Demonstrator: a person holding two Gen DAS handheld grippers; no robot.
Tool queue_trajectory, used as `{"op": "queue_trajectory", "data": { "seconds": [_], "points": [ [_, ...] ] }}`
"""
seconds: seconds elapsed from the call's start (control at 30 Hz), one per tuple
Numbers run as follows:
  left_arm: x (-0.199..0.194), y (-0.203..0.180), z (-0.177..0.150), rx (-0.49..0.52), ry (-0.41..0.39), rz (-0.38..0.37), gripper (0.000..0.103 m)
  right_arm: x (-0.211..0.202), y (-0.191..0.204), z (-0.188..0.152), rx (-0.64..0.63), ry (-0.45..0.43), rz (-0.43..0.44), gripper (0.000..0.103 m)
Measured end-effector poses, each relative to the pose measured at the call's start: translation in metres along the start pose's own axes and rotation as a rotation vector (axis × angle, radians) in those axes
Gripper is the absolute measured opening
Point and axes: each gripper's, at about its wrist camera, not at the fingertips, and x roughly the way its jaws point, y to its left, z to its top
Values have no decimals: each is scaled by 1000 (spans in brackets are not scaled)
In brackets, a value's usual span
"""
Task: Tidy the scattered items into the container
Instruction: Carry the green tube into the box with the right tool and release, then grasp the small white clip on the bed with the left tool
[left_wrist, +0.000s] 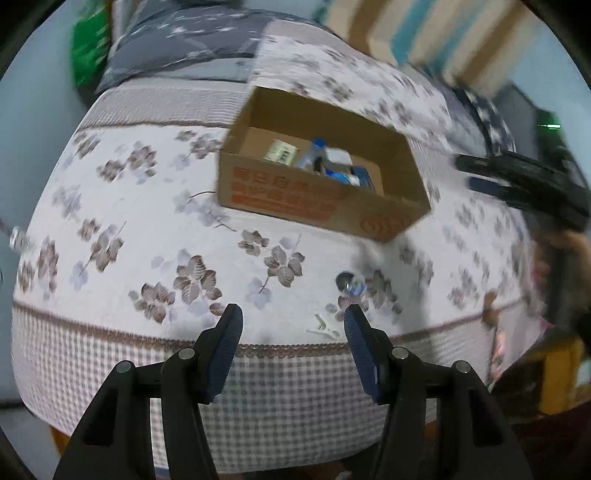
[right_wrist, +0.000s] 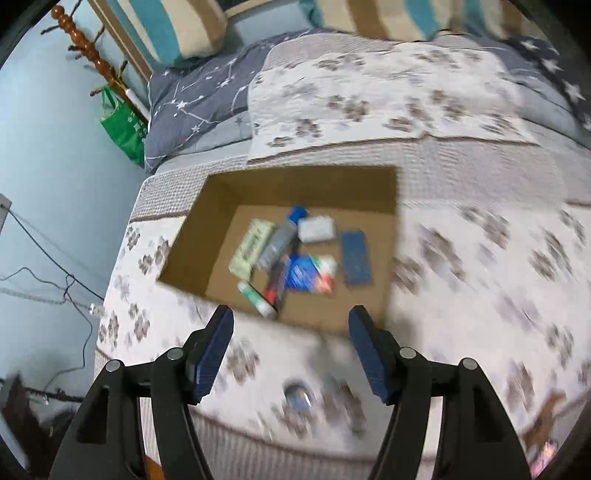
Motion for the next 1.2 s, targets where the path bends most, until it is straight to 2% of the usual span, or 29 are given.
{"op": "queue_trajectory", "data": {
  "seconds": [0.17, 0.3, 0.37, 0.4, 0.43, 0.5, 0.57, 0.6, 0.63, 0.7, 0.8, 0.87, 0.93, 1.1, 1.2],
  "points": [
    [35, -37, -17, 195, 54, 9, 57, -42, -21, -84, 10, 42, -70, 103],
    [80, -52, -36, 223, 145, -36, 57, -46, -31, -124, 51, 111, -91, 103],
    [109, -51, -42, 159, 198, -77, 57, -47, -31, -139, 53, 143, -89, 103],
    [124, -46, -44, 93, 229, -106, 57, -48, -30, -146, 47, 156, -86, 103],
    [140, -39, -47, -17, 264, -147, 57, -48, -29, -151, 41, 168, -81, 103],
    [162, -26, -52, -230, 283, -202, 57, -46, -30, -160, 35, 191, -70, 103],
    [176, -16, -58, -399, 270, -192, 55, -43, -33, -170, 29, 220, -57, 103],
    [182, -14, -59, -465, 258, -174, 47, -43, -35, -174, 26, 229, -54, 103],
    [187, -14, -60, -497, 252, -160, 44, -43, -37, -178, 22, 237, -50, 103],
    [195, -19, -60, -527, 250, -131, 44, -42, -41, -183, 17, 255, -42, 103],
    [205, -33, -60, -513, 248, -35, 41, -42, -54, -188, 19, 279, -43, 103],
    [209, -37, -60, -516, 235, 18, 33, -44, -62, -187, 23, 278, -44, 103],
    [210, -39, -60, -502, 226, 57, 16, -47, -67, -185, 17, 274, -46, 103],
    [200, -43, -63, -379, 219, 43, 13, -40, -74, -179, -9, 274, -34, 103],
    [173, -50, -61, -274, 184, 25, 13, -28, -68, -174, -35, 274, -12, 103]
  ]
}}
